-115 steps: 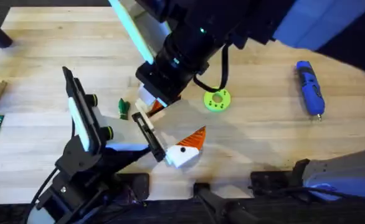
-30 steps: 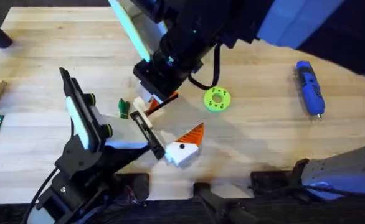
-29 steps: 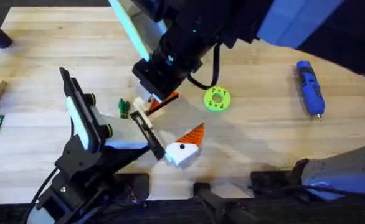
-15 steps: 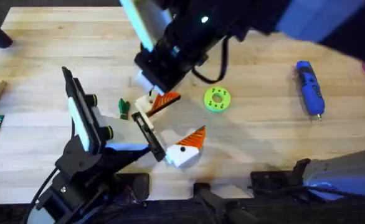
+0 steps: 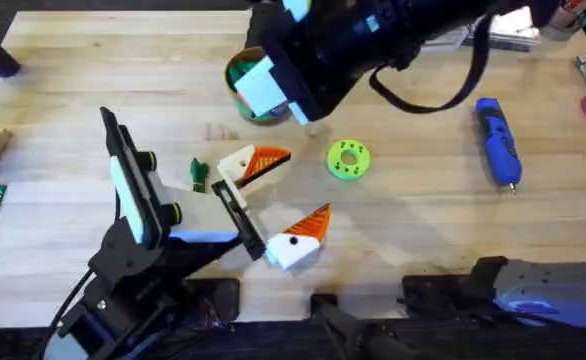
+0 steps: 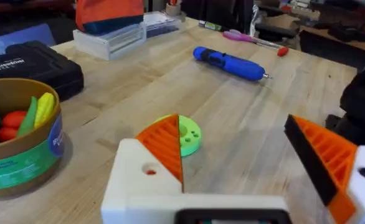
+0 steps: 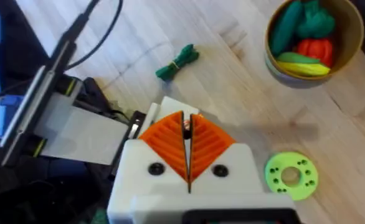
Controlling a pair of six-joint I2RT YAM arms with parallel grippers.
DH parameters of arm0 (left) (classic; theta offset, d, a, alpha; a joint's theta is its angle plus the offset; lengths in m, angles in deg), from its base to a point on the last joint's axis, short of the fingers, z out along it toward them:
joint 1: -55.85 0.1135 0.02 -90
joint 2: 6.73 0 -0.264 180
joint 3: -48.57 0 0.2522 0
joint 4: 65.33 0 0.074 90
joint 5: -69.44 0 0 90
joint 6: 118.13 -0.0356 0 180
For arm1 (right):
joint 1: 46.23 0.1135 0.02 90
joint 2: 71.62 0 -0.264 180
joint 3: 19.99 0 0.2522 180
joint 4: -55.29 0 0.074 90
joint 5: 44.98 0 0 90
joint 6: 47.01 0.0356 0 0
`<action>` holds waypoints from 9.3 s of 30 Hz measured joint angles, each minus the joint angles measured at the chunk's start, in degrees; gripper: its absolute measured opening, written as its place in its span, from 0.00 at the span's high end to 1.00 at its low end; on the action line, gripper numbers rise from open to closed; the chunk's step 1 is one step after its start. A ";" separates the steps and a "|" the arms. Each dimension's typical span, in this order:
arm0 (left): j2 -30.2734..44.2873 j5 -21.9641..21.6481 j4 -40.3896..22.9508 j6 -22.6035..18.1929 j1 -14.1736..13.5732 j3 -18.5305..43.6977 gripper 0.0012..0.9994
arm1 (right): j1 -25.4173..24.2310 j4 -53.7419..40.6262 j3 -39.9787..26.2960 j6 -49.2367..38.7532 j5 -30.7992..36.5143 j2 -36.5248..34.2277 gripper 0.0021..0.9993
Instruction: Pick up the gripper from the table and insert it into the empty holder that is missing its gripper. Then pick up a screw, insert it into the mounting hole, and use the screwdriver to tighten it. Finally, clean up the table by picking up the vegetable and placing it into the bucket.
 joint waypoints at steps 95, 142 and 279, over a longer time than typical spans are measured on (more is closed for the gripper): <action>0.01 0.15 -0.04 0.48 0.00 0.00 0.01 | 11.15 4.57 8.07 2.64 11.33 -7.46 1.00; -0.01 0.23 0.02 0.00 0.00 0.00 0.01 | -7.97 -5.61 16.40 8.04 6.48 14.21 0.01; -0.01 0.14 0.07 -0.39 0.00 0.00 1.00 | -79.59 16.08 19.58 -32.93 0.16 0.64 0.97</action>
